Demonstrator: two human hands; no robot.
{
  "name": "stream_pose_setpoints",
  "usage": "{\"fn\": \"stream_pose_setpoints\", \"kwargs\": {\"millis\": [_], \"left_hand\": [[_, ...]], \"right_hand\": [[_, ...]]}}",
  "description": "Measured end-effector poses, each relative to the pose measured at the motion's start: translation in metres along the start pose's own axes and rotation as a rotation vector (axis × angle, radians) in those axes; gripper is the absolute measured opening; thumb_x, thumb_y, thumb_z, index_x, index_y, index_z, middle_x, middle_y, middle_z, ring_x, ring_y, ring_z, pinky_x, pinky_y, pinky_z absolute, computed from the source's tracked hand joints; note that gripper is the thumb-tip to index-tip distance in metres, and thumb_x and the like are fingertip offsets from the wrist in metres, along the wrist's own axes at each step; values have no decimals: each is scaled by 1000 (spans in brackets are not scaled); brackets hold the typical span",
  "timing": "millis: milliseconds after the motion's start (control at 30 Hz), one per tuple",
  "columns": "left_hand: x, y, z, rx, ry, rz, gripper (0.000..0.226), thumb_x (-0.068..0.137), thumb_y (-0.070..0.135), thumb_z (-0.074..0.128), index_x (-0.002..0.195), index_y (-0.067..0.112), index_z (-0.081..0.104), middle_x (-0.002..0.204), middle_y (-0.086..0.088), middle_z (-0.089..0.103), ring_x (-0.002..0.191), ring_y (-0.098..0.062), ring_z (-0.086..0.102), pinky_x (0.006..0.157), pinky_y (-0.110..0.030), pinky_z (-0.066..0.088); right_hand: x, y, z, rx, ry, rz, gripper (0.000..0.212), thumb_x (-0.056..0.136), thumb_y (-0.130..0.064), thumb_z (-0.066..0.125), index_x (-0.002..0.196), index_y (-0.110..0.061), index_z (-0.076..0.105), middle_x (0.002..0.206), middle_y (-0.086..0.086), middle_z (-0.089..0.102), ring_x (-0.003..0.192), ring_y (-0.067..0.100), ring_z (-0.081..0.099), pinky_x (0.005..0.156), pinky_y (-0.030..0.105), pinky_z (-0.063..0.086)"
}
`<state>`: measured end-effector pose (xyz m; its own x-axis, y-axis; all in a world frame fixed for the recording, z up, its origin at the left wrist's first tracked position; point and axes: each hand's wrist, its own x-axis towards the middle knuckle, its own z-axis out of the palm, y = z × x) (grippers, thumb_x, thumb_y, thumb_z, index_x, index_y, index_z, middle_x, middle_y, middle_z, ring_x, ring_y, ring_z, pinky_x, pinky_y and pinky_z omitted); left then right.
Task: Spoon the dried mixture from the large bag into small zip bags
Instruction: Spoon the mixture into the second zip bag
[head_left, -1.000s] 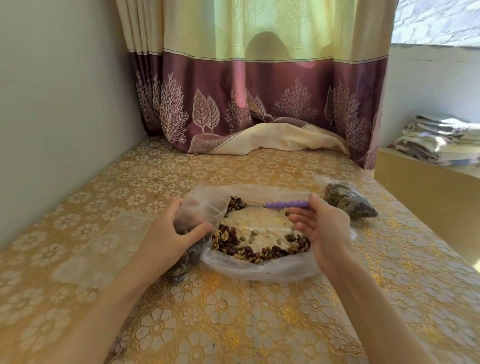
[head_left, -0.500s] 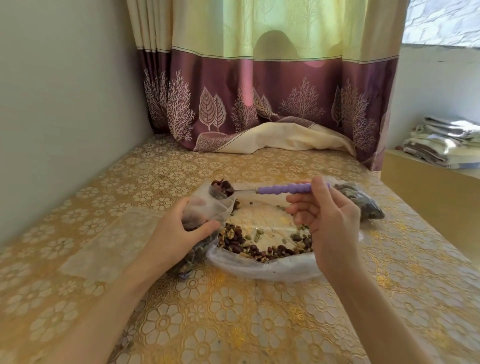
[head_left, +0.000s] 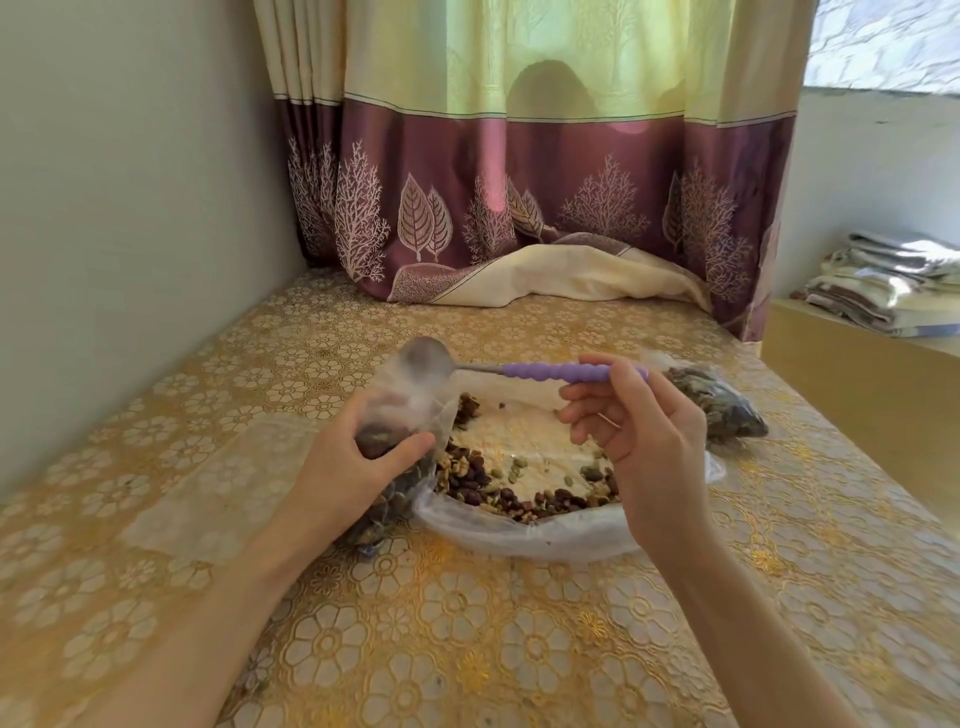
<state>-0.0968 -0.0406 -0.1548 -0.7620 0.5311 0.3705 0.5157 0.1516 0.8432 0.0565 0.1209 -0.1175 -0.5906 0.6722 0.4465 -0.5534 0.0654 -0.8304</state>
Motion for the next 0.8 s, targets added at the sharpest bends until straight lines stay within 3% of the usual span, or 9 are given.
{"fn": "stream_pose_setpoints", "kwargs": {"millis": [133, 267, 400, 567, 733, 800], "left_hand": [[-3, 0, 2, 49, 66, 39, 29, 76, 29, 73, 92, 41, 52, 85, 12, 63, 79, 20, 53, 63, 4, 34], [-3, -1, 3, 28, 134, 27, 25, 77, 37, 69, 95, 40, 52, 92, 15, 62, 83, 12, 56, 66, -4, 39], [-3, -3, 4, 13, 231, 22, 34, 77, 43, 66, 105, 29, 53, 96, 18, 58, 88, 2, 55, 69, -17, 40], [-4, -1, 4, -15, 231, 23, 46, 67, 54, 60, 105, 28, 52, 96, 15, 59, 86, 4, 56, 70, -16, 40], [-4, 0, 5, -13, 240, 30, 47, 66, 56, 60, 104, 31, 50, 95, 21, 56, 83, 12, 55, 68, -12, 38], [-5, 0, 5, -13, 238, 30, 47, 66, 55, 60, 105, 30, 50, 95, 21, 56, 85, 11, 55, 67, -11, 38]], "right_hand": [[5, 4, -9, -138, 209, -2, 31, 98, -20, 49, 81, -4, 70, 67, 6, 70, 57, 16, 65, 51, 19, 51], [7, 11, -14, -320, 264, 47, 38, 97, -24, 52, 64, -19, 71, 60, 3, 70, 54, 17, 66, 52, 21, 54], [8, 15, -11, -358, 247, 104, 34, 97, -23, 53, 68, -13, 68, 59, -1, 70, 51, 14, 67, 49, 17, 52], [6, 19, -3, -396, 178, 96, 34, 95, -25, 56, 66, -18, 72, 63, 4, 71, 55, 18, 68, 52, 21, 55], [5, 22, 1, -371, 6, 217, 27, 94, -20, 57, 78, -13, 78, 75, 10, 73, 63, 16, 69, 58, 20, 54], [5, 21, 0, -347, -15, 256, 30, 94, -18, 56, 74, -17, 79, 72, 9, 73, 63, 15, 68, 57, 18, 53]]}}
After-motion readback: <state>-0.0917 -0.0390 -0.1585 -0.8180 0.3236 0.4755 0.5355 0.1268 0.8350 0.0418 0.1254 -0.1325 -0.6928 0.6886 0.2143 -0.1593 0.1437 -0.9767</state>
